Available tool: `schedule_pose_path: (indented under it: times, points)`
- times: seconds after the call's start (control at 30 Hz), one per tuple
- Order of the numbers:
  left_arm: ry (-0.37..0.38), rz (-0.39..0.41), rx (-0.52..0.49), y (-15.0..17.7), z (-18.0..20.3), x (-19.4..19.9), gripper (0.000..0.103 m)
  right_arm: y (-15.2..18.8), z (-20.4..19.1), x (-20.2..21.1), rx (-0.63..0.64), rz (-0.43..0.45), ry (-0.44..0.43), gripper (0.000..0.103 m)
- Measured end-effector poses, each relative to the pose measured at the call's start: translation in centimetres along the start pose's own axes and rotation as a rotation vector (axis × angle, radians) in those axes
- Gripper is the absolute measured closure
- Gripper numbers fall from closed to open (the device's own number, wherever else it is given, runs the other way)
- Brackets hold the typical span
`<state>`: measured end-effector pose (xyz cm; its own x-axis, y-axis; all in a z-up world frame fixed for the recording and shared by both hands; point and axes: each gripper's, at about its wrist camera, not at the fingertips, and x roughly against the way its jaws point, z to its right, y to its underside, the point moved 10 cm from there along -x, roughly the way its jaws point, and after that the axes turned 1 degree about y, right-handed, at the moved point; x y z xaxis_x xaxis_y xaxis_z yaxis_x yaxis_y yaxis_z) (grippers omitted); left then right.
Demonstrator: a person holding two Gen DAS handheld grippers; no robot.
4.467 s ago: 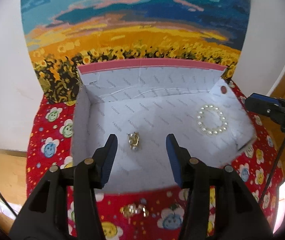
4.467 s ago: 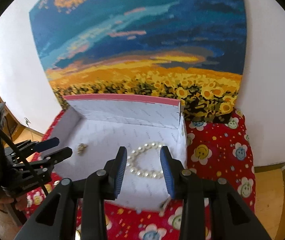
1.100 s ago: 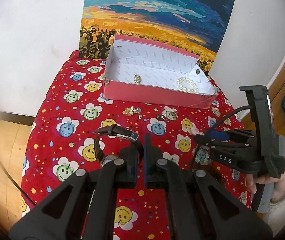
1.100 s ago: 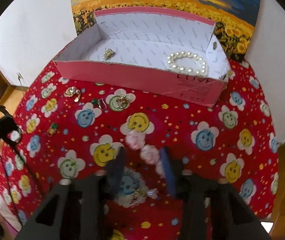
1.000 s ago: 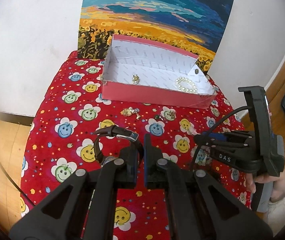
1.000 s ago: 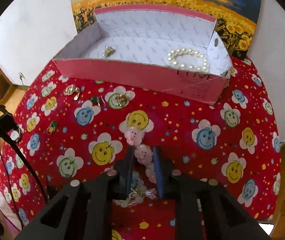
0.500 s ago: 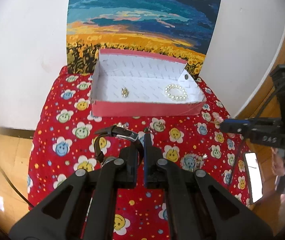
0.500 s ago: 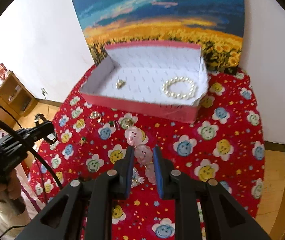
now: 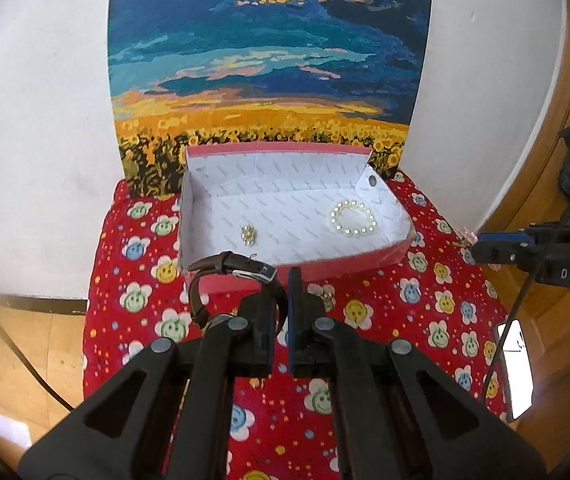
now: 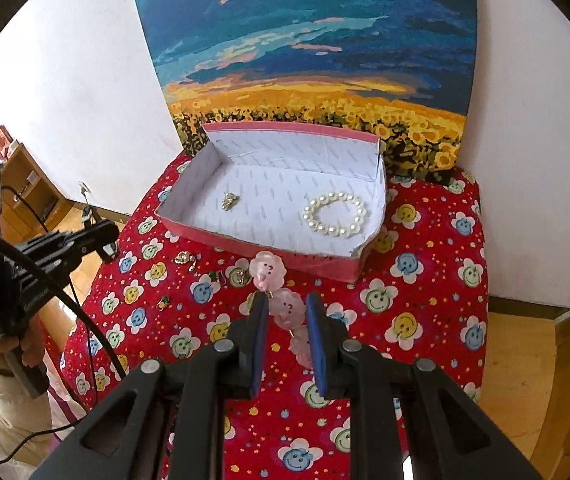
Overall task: Organize jewelry
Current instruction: 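Carry the watch and flower bracelet into the pink box and open both tools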
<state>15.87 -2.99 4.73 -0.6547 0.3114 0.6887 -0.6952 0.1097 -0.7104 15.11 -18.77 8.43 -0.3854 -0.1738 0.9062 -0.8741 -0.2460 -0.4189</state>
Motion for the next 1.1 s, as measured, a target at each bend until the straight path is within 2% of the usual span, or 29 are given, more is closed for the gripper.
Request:
schedule_pose_path:
  times: [0.5,1.1]
  points:
    - [-0.016,0.008,-0.038,-3.9,-0.4,-3.1,0.103,-2.2,1.6,-2.7,-0.029,-0.018,-0.011,0.082]
    - [-0.022,-0.068,-0.033,-4.2,-1.6,-10.4,0.103,-5.0,3.5,-8.9,-0.055,-0.056,-0.061,0.082]
